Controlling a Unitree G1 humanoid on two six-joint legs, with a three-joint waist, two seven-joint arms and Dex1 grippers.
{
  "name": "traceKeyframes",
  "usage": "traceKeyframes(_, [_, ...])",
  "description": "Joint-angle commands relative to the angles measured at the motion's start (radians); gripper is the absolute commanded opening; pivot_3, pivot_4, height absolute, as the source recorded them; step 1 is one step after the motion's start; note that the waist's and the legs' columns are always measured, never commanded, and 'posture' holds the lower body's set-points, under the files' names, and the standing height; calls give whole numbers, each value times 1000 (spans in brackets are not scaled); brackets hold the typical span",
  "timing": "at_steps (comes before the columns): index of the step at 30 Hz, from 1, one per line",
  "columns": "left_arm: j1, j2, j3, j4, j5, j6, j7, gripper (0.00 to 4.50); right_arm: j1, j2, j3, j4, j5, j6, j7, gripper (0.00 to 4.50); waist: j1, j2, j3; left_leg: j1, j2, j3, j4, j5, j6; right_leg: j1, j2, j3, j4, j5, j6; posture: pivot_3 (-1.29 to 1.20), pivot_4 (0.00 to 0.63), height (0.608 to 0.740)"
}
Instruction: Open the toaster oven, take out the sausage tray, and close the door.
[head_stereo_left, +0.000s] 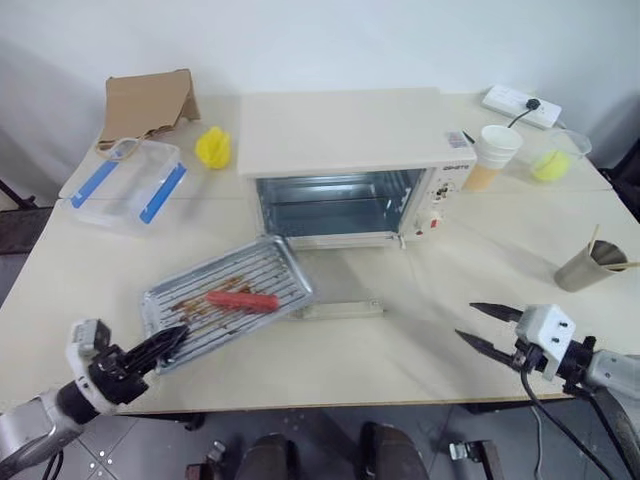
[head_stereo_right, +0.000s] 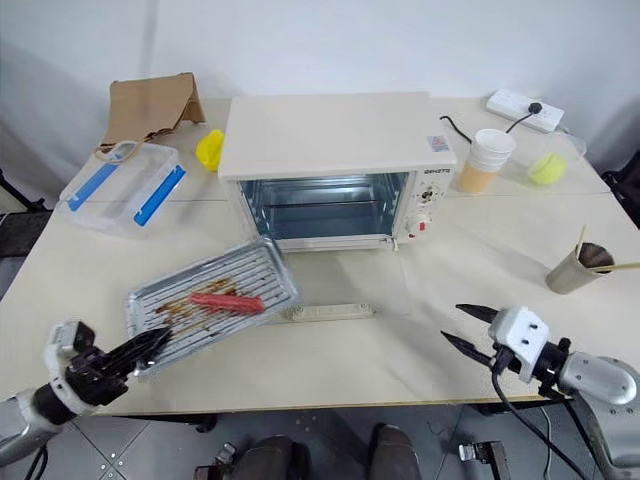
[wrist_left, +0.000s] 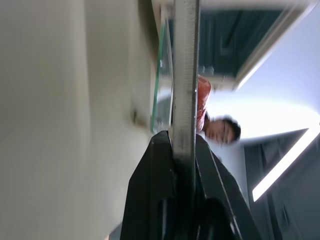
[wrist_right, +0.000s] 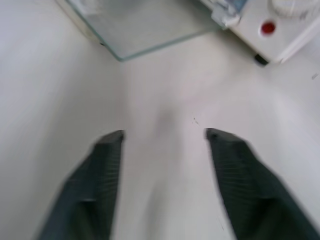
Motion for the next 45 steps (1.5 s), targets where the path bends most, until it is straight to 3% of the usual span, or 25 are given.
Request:
traceKeyframes(1, [41,-33,79,-21,-33,-32,-36,0,-49,24,28,40,29,24,59,1194,3,0,0,0,0,0,0,0,0,-1,0,0,0,0,0,0,150,740])
traceKeyframes(4, [87,-72,115,-39,-33,-41,-51,0,-111,44,67,63,41,71,106,207,5,1,0,-1,0,1,0,0,0,-2,0,1,0,0,0,0,150,740])
traceKeyframes(5, [105,-87,126,-49,-33,-45,-55,0,-133,55,79,68,44,86,112,61,2,0,0,-1,0,1,0,0,0,-2,0,1,0,0,0,0,150,740])
traceKeyframes(14, [142,-245,232,-96,-33,-139,-23,0,-300,143,123,162,29,76,145,61,2,0,0,-1,0,4,0,-1,-1,-4,0,3,0,0,0,0,150,740])
traceKeyframes(23, [47,-399,327,-149,-33,-233,92,0,-306,176,97,91,100,116,214,61,2,0,0,-2,0,5,0,-1,0,-4,0,3,0,0,0,0,150,740])
traceKeyframes(33, [47,-344,311,-119,-33,-148,82,0,-354,174,-65,-171,335,297,73,61,3,0,0,-2,1,5,0,-2,0,-5,0,3,-1,0,0,0,150,740])
traceKeyframes(38, [65,-278,275,-96,-33,-78,46,0,-412,190,-106,-240,478,467,-63,61,2,-1,0,-2,1,5,-1,-3,-1,-5,0,3,-1,0,0,0,150,740])
traceKeyframes(41, [69,-254,256,-84,-33,-55,23,0,-417,181,-115,-263,539,528,-60,61,3,0,0,-3,1,5,-1,-4,-1,-7,0,4,-1,0,0,0,150,740])
traceKeyframes(45, [108,-161,194,-61,-33,4,-27,0,-332,125,-106,-342,491,503,20,943,5,0,0,-5,1,4,-2,-7,-1,-9,0,4,0,0,0,0,150,740])
